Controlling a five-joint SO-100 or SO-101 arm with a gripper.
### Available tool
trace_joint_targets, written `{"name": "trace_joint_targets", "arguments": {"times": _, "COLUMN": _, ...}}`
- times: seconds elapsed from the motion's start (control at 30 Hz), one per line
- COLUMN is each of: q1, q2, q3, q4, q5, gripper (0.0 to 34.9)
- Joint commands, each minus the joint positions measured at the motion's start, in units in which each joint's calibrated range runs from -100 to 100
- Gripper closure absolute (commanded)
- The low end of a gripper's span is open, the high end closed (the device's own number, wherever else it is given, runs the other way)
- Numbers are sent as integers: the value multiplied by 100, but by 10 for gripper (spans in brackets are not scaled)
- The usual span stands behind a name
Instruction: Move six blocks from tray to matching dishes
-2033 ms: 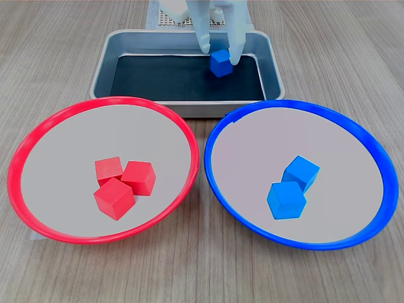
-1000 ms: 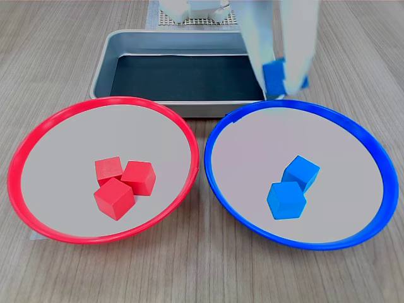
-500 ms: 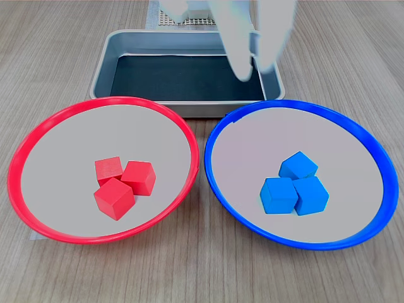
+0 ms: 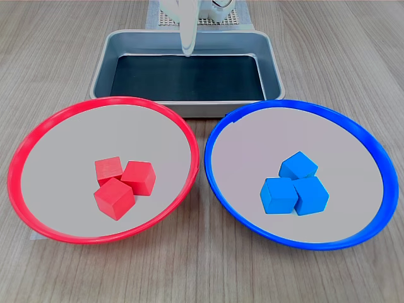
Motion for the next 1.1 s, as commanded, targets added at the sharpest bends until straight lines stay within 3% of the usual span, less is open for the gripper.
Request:
{"name": "trace_joint_targets", "arguments": {"times": 0.0, "q1": 127, "q2": -571, "q3": 36, "q4": 574, "q5": -68, "gripper": 348}}
{"name": "trace_joint_targets", "arguments": {"times": 0.13, "q1": 174, "q2": -929, "q3": 36, "q4": 1226, "q5": -151, "gripper": 348}}
{"name": "trace_joint_targets", "arguments": {"times": 1.07, "q1": 193, "q2": -929, "q3": 36, "q4": 1251, "q5": -176, "gripper": 346}}
